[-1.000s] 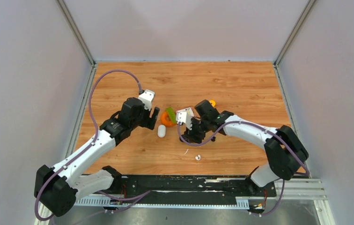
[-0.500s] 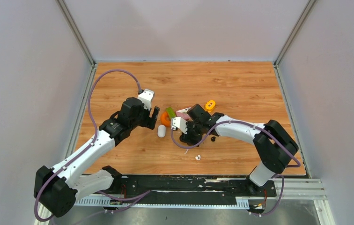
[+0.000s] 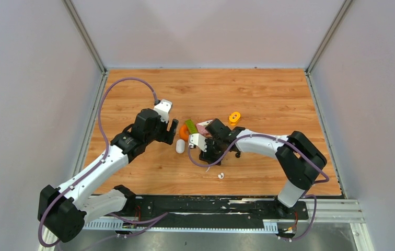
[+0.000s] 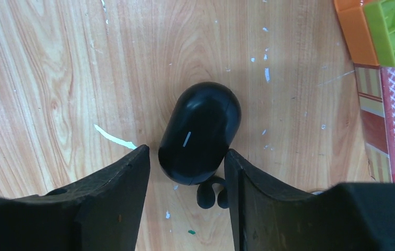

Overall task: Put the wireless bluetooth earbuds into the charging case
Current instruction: Pick up the charging case from the center of the board, then pass from the right arm to the left

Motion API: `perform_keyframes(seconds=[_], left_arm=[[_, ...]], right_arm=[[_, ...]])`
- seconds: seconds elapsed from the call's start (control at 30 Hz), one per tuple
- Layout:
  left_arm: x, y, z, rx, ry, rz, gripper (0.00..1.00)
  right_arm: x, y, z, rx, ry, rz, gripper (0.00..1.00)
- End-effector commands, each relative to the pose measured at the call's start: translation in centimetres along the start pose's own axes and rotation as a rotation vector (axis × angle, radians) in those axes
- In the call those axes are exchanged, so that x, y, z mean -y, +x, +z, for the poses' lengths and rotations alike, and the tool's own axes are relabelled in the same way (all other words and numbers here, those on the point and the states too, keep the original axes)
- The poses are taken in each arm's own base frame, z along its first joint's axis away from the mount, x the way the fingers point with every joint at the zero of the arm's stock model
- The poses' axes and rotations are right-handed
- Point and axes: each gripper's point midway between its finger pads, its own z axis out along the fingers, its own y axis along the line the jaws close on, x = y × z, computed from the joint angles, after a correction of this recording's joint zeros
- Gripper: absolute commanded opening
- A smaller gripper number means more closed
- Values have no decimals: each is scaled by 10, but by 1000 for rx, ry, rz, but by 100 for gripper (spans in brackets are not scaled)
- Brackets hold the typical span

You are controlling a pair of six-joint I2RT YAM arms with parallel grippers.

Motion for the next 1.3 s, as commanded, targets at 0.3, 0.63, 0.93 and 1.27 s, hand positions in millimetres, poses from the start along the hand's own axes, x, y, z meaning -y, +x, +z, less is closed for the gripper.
perform_keyframes(seconds=[0.3,0.63,0.93,1.27], left_arm=[[24,-33,-7,89,115,-88,90],[116,-67,-51,379,729,-466,88],[154,-60,-64,343,1037,-460,82],[167,-54,-41,231,1032,-468,76]], right_arm=[[23,-45,-33,119,133,-31,33],[16,-79,-152,396,364,-266,32],[1,-76,-156,430,360,-360,31],[-5,-82,-155,435,352,-387,32]])
